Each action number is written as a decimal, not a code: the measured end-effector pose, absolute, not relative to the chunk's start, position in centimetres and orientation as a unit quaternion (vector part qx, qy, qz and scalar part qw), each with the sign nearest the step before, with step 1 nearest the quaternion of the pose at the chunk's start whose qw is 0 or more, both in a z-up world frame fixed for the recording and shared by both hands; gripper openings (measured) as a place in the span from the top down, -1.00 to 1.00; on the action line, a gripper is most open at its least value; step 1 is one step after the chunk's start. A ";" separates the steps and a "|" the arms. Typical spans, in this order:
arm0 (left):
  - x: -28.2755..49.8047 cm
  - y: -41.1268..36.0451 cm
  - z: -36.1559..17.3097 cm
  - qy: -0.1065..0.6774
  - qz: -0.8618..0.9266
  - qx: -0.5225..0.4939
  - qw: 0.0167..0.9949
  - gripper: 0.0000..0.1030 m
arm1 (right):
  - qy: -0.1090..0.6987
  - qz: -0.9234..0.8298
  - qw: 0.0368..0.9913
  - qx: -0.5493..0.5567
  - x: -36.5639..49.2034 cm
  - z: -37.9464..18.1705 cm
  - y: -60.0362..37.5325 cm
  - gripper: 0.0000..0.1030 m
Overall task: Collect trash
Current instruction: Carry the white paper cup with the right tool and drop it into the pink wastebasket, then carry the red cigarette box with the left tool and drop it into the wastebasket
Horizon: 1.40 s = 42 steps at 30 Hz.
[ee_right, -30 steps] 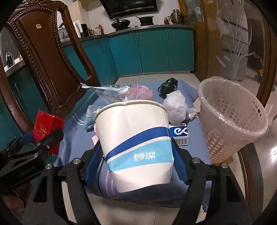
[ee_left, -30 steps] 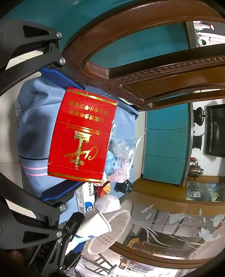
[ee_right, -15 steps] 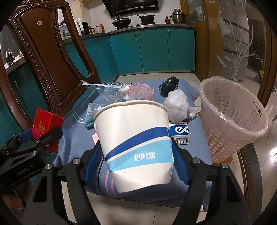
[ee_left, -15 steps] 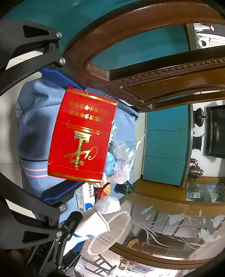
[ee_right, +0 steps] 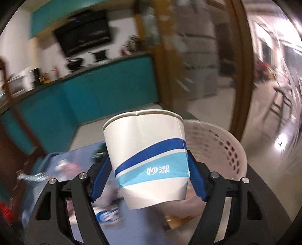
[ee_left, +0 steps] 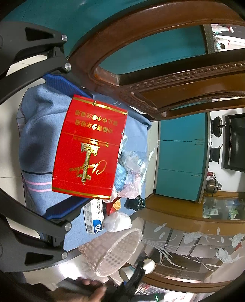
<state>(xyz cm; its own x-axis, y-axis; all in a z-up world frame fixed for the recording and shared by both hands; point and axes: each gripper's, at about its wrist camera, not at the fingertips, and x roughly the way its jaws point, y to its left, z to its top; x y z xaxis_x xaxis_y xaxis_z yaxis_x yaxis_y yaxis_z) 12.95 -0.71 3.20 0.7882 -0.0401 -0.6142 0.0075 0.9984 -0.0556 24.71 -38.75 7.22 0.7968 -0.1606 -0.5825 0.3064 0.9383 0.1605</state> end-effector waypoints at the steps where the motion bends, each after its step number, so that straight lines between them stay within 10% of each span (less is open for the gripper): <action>1: 12.9 -0.8 3.2 0.325 -0.013 -0.024 0.945 -0.84 | 0.302 -0.135 0.935 0.129 25.4 6.6 -39.7 -0.44; 12: 13.1 -0.6 3.1 0.326 -0.009 -0.026 0.945 -0.84 | 0.324 -0.167 0.920 0.142 27.8 4.4 -42.8 -0.49; 20: 13.0 -0.6 3.2 0.326 -0.009 -0.024 0.945 -0.84 | 0.203 -0.134 0.963 0.119 21.6 10.1 -37.9 -0.94; 42: 12.7 -1.0 3.0 0.326 -0.012 -0.022 0.945 -0.84 | 0.130 -0.063 0.986 0.080 14.3 11.8 -29.2 -0.94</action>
